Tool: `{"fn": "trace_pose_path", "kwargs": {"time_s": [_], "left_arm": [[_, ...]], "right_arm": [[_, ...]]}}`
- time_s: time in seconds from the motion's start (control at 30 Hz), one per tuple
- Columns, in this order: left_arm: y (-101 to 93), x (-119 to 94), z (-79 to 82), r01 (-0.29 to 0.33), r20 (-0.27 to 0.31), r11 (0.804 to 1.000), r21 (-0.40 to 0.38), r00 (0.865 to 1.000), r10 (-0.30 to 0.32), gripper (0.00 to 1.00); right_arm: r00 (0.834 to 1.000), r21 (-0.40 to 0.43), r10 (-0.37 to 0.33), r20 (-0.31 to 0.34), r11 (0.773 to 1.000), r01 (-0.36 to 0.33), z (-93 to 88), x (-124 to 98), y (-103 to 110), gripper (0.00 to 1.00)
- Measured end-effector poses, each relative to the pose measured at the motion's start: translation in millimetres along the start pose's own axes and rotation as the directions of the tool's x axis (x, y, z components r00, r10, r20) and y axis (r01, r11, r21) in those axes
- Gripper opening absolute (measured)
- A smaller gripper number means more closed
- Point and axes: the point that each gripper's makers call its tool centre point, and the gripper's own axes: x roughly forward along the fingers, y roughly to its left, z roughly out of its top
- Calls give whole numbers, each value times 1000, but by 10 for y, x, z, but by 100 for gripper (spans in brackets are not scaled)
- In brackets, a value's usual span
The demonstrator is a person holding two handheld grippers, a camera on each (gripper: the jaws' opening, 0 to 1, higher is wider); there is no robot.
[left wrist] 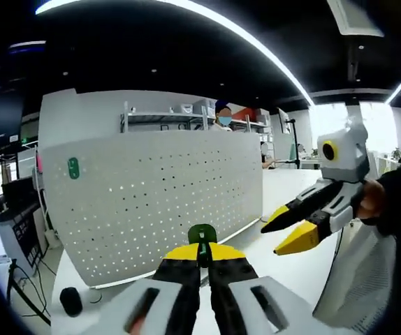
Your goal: Insert the hook assembly into the mounting plate slot until the hook locks in place.
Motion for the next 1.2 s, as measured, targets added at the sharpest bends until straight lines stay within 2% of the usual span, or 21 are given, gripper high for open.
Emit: {"fn": "trace_pose_path", "kwargs": {"time_s": [0.17,0.43,0.7,0.9,1.2], "left_arm": [[194,28,143,-43,26,999,7,999,43,3],[564,105,424,-122,78,992,11,990,121,3],[798,209,579,-173,112,985,1,979,172,3],[948,310,671,-211,134,978,-10,968,210,3],[1234,518,868,-285,191,958,-16,940,283,3]], "right_arm": [[999,-2,-37,38,999,38,-41,-65,-46,31],[993,-19,-96,71,995,98,-129,-121,-178,32],[987,-22,-130,92,991,132,-132,-139,-271,34],[985,-18,-146,96,989,148,-144,-146,-322,35],[981,-17,-164,107,986,166,-136,-167,-383,35]]}}
